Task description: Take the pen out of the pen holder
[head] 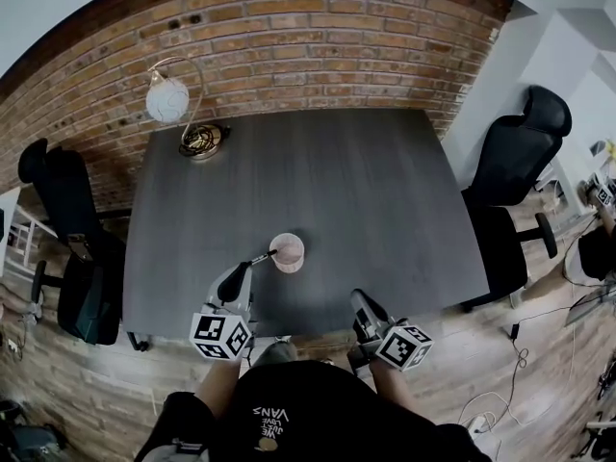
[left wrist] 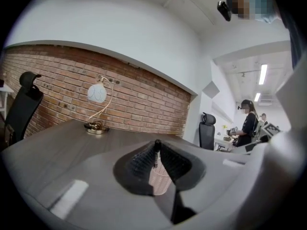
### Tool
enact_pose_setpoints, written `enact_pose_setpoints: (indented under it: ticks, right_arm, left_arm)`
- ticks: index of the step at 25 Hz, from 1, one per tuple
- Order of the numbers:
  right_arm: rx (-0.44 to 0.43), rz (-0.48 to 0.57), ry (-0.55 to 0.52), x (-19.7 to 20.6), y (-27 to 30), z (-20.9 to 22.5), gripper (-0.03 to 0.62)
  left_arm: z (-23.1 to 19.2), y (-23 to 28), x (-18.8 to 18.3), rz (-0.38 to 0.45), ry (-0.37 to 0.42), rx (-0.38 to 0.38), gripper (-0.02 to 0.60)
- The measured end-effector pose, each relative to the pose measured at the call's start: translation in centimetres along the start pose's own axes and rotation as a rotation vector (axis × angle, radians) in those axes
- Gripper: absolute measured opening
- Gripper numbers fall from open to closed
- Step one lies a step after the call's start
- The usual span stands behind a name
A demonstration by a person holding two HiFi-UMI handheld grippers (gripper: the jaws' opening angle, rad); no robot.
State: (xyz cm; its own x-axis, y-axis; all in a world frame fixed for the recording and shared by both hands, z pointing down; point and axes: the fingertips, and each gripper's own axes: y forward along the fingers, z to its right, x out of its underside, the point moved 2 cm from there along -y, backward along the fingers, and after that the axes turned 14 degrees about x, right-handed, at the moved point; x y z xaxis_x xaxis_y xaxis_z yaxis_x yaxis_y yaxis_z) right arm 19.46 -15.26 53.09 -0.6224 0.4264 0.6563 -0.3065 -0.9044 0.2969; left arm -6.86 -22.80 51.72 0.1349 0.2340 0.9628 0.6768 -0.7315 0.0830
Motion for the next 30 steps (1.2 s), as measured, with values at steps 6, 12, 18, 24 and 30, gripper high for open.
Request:
enact_pose_setpoints:
  ticks: [6,12,18,24,30]
  right_arm:
    - [-0.037,-0.036,-0.017,1.0,0.4,-0.9,0.000]
    - [-0.070,-0.056,-0.037,1.8,0.9,-2.2,0.000]
    - [-0.096,-0.070,-0.054,2.6,0.9,-3.4,0.000]
    - [-0.109,-0.096,-0.072,3.9,0.5,-4.0,0.000]
    - [-0.120,-0.127,-0.086,5.4,-0.2,-4.6,0.000]
  left_arm:
    - [-0.2,-3.1,0.1,0.015,-0.007,-0.064,0.087]
    - [-0.3,-6.6,0.4,0.028,-0.016,-0.119,0.089]
    - [-0.3,-10.1,0.8,0.039,-0.028,-0.165,0.089]
    - [0.1,-12.8,1.7,0.046,-0.048,-0.199,0.089]
    - [0.4,-14.8,2.7,0.055,-0.071,-0.226,0.089]
